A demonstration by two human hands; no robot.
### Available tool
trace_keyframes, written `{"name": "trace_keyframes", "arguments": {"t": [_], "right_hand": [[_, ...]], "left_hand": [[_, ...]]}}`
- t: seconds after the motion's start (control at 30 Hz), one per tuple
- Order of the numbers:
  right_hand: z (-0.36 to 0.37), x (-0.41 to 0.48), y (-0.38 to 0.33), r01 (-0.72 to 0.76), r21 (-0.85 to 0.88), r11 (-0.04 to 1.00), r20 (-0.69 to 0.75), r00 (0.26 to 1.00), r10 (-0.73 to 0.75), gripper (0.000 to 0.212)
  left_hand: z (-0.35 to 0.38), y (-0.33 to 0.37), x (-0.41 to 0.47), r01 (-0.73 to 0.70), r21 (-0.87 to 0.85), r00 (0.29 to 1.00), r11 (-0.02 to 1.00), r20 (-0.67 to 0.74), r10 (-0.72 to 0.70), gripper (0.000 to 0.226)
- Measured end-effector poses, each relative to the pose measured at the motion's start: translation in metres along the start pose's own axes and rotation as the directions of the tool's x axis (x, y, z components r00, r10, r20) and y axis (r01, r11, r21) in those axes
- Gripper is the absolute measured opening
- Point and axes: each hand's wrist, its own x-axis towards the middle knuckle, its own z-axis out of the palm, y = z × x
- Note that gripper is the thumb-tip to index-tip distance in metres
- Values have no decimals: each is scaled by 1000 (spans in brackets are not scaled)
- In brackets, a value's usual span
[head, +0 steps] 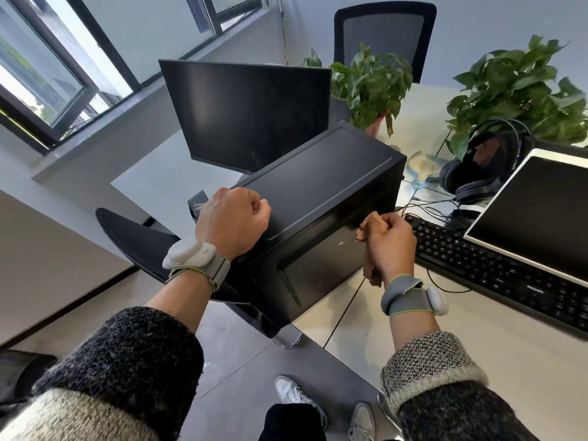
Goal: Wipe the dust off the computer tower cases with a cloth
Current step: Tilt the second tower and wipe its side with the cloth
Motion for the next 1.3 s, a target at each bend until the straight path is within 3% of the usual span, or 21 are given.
{"name": "trace_keyframes", "arguments": {"t": [0.13,0.23,0.37,0.53,0.7,0.77,0.87,0.93,1.1,1.2,1.3], "right_hand": [[-3,0,-9,1,-75,997,147,989,10,20],[-7,4,-16,43,-27,999,124,992,-39,19],[0,-2,-4,-1,-13,1000,52,999,2,19],[1,-5,-6,-5,-148,989,208,978,36,21],[-7,-5,-19,50,13,999,54,997,-50,19],[-3,-8,-11,14,6,1000,31,999,-14,21],[8,-16,3,-70,-103,992,206,975,90,28],[9,-16,1,-53,-150,987,250,964,90,26],[-5,-6,-18,67,29,997,89,994,-70,23],[1,-8,-11,22,20,1000,42,999,-23,24],[8,-20,-3,-37,-75,997,133,990,47,26]], "left_hand": [[-1,1,1,-7,-6,1000,1000,-1,7,47],[-1,1,1,-9,-20,1000,1000,4,9,48],[-2,2,1,-7,-30,1000,1000,-2,7,49],[-1,2,0,-14,-44,1000,999,-9,14,48],[0,0,0,-10,-54,1000,998,-12,9,46],[-1,2,-1,-18,-52,1000,998,-16,17,47],[-1,2,-2,-22,-61,1000,998,-18,21,48],[0,1,-1,-17,-64,1000,998,-13,16,46],[-1,1,-1,-7,-56,1000,998,-18,6,46],[-2,3,-1,-8,-59,1000,998,-18,7,47],[-2,2,-1,-14,-66,1000,998,-13,13,45]]}}
